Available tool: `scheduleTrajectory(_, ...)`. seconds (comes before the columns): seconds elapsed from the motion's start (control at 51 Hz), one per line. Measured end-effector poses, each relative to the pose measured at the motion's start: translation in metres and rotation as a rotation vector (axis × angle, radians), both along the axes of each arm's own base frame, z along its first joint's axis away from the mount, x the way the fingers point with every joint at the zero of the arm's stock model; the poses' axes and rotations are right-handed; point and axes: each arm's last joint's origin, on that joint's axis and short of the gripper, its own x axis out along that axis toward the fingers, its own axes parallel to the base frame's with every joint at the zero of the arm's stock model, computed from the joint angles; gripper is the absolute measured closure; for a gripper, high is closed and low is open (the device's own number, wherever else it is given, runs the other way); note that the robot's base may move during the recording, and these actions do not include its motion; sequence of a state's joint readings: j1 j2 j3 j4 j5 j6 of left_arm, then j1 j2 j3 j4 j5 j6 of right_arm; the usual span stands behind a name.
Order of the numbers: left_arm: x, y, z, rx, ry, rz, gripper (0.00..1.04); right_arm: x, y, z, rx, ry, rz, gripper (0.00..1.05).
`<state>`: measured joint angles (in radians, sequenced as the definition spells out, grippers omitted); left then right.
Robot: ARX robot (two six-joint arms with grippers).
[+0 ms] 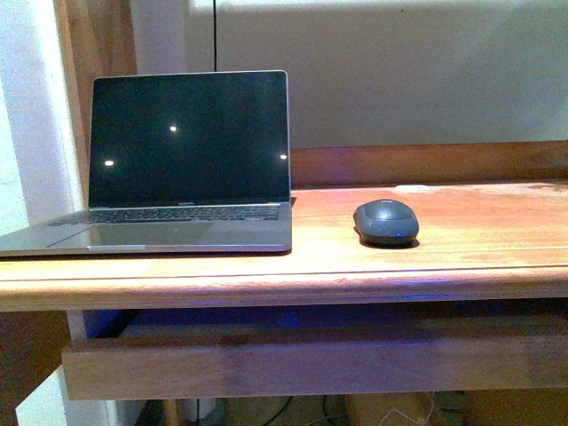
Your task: Place mouse
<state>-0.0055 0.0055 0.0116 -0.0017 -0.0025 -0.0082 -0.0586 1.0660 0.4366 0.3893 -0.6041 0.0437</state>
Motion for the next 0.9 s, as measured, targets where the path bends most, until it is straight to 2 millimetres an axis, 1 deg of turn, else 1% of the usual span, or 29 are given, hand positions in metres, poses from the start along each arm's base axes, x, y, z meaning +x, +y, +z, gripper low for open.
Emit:
scheduleTrajectory(0.059,0.0,0.0,0.0,0.0,0.0,0.0,0.08,-0.006,-0.014,0.007,0.012,-0.035,-0.057,0.07)
scheduleTrajectory(0.137,0.0,0.0,0.0,0.0,0.0,0.0,0.08,-0.014,-0.031,0.013,0.017,-0.074,-0.181,0.07)
scheduleTrajectory(0.216,0.0,0.0,0.0,0.0,0.0,0.0,0.08,-0.023,-0.043,0.013,0.019,-0.105,-0.271,0.07)
scheduleTrajectory(0.275,0.0,0.0,0.0,0.0,0.0,0.0,0.08,-0.035,-0.052,0.011,0.059,-0.092,-0.336,0.07)
scheduleTrajectory(0.353,0.0,0.0,0.0,0.0,0.0,0.0,0.08,-0.05,-0.056,0.003,0.091,-0.075,-0.395,0.07)
scheduleTrajectory(0.412,0.0,0.0,0.0,0.0,0.0,0.0,0.08,-0.053,-0.056,0.001,0.099,-0.073,-0.399,0.07)
scheduleTrajectory(0.53,0.0,0.0,0.0,0.0,0.0,0.0,0.08,-0.055,-0.055,0.003,0.096,-0.095,-0.411,0.08)
scheduleTrajectory(0.549,0.0,0.0,0.0,0.0,0.0,0.0,0.08,-0.055,-0.054,0.003,0.068,-0.123,-0.437,0.11)
scheduleTrajectory(0.569,0.0,0.0,0.0,0.0,0.0,0.0,0.08,-0.057,-0.053,0.002,0.03,-0.169,-0.488,0.16)
scheduleTrajectory(0.608,0.0,0.0,0.0,0.0,0.0,0.0,0.08,-0.059,-0.049,-0.002,-0.033,-0.205,-0.537,0.24)
scheduleTrajectory(0.687,0.0,0.0,0.0,0.0,0.0,0.0,0.08,-0.065,-0.041,-0.013,-0.078,-0.214,-0.549,0.4)
scheduleTrajectory(0.746,0.0,0.0,0.0,0.0,0.0,0.0,0.08,-0.067,-0.037,-0.015,-0.091,-0.22,-0.549,0.47)
scheduleTrajectory(0.805,0.0,0.0,0.0,0.0,0.0,0.0,0.08,-0.071,-0.033,-0.019,-0.1,-0.223,-0.548,0.57)
scheduleTrajectory(0.903,0.0,0.0,0.0,0.0,0.0,0.0,0.08,-0.075,-0.028,-0.023,-0.106,-0.228,-0.543,0.71)
